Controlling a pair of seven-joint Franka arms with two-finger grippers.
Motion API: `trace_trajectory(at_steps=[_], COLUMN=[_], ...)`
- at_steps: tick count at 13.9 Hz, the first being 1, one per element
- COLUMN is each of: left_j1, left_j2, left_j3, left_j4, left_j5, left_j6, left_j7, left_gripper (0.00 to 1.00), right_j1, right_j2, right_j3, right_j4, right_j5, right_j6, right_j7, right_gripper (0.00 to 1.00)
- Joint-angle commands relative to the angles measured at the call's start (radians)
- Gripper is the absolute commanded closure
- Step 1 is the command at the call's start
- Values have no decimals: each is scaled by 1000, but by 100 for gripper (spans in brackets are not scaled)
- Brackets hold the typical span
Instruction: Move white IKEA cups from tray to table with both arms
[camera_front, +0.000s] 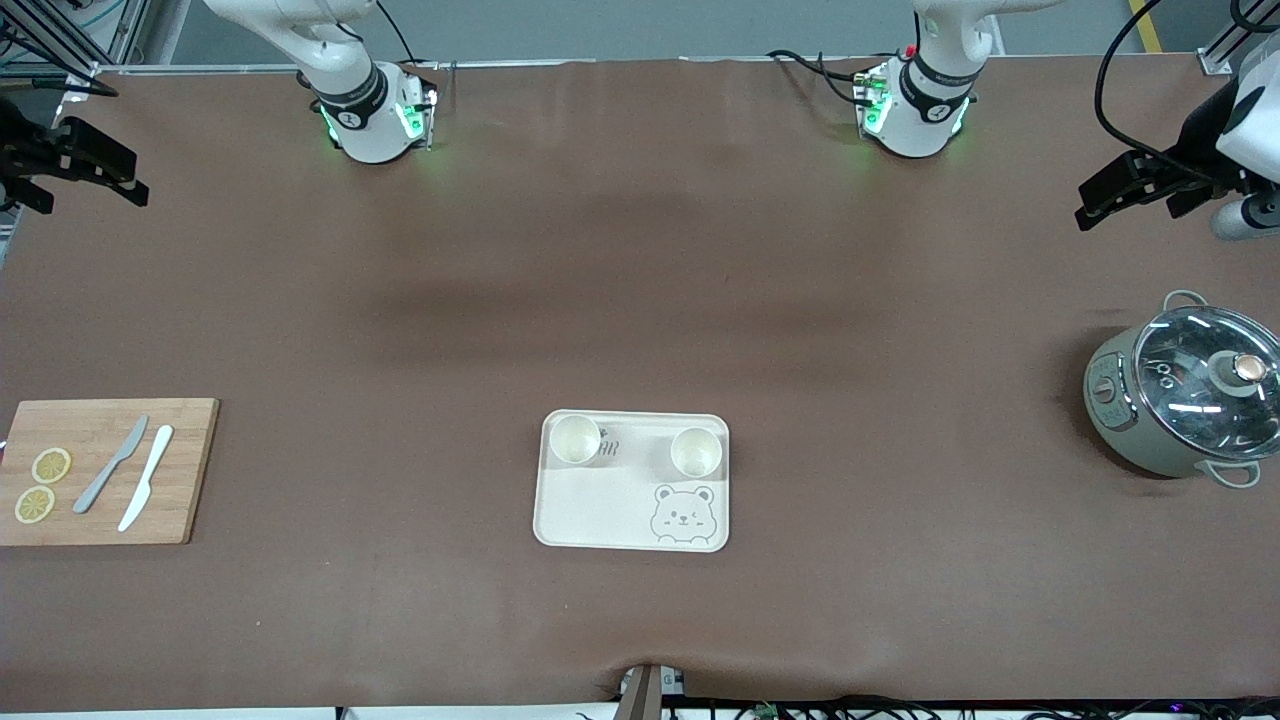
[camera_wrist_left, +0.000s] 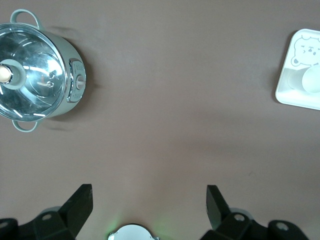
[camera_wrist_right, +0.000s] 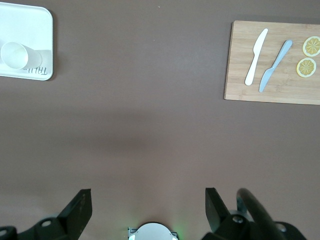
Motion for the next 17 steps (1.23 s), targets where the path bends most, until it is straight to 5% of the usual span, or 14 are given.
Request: trace_trajectory(at_steps=[1, 11, 17], left_j1=[11, 7, -25], left_j2=[-26, 37, 149], left_j3=[7, 36, -54], left_j4=[-1, 35, 31], left_j5=[-22, -10, -7], left_j6=[-31, -33, 56], left_j7=[22, 48, 3], left_gripper=[0, 0, 0], right_j1=[-6, 3, -1], right_j2=[10, 43, 51], right_j3=[3, 3, 4], right_j4=[19, 19, 19], right_j5=[-12, -22, -13], right_j6=[-9, -6, -3], right_j7=[-6, -6, -9], right_gripper=[0, 0, 0])
